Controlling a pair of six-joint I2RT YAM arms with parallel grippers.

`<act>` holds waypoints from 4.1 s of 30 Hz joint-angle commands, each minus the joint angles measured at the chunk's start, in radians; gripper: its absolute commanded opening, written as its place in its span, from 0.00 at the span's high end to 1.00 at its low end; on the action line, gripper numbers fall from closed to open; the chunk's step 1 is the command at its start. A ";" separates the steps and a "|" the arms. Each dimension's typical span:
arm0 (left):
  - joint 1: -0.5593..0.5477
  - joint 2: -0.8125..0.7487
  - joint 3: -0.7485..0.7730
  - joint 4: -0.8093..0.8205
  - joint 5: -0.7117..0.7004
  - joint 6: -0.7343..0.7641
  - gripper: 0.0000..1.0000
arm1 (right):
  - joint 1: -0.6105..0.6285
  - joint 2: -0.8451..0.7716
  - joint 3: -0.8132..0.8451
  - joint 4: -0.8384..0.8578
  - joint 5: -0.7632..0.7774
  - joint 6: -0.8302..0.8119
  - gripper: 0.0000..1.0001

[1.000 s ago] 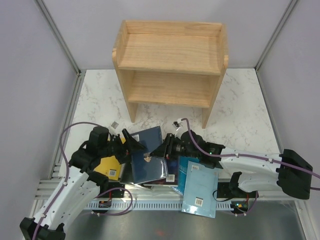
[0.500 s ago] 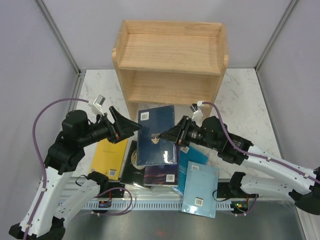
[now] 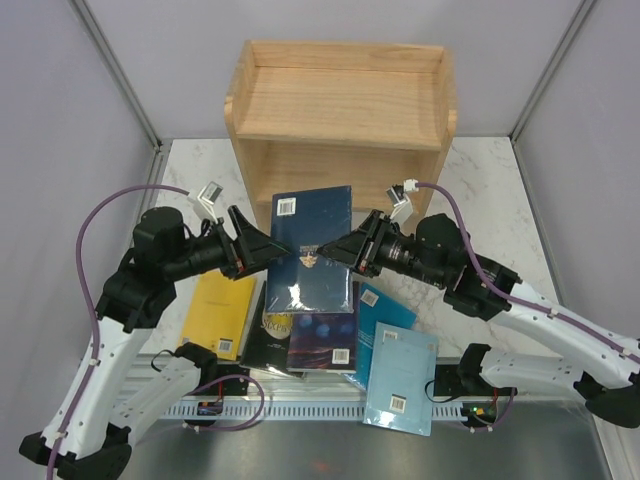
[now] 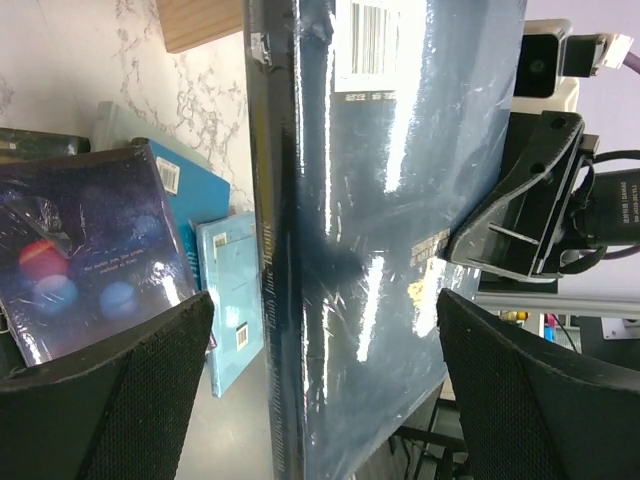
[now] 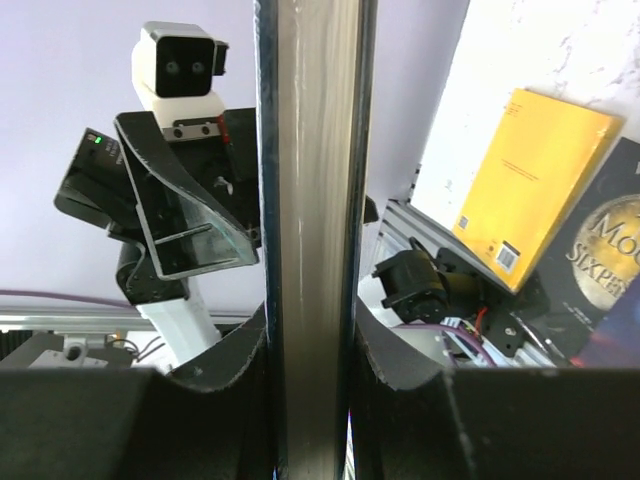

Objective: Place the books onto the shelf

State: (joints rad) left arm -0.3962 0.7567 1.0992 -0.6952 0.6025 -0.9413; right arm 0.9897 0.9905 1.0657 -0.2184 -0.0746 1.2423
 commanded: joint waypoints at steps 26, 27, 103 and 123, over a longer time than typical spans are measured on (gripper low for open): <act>0.022 0.183 0.398 0.252 0.091 -0.215 0.98 | 0.000 0.027 0.011 0.409 -0.059 0.160 0.20; 0.029 0.191 0.419 0.252 0.085 -0.218 0.98 | -0.003 0.014 0.002 0.409 -0.057 0.166 0.20; 0.189 0.244 0.809 -0.552 -0.182 0.332 0.20 | -0.280 0.640 0.794 0.157 -0.063 0.167 0.02; 0.191 0.217 0.726 -0.523 -0.176 0.288 0.21 | -0.281 0.436 0.568 -0.096 -0.284 0.189 0.02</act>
State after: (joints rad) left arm -0.2108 0.9897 1.8435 -1.2392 0.4099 -0.6525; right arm 0.7109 1.4647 1.6676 -0.2523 -0.2951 1.4109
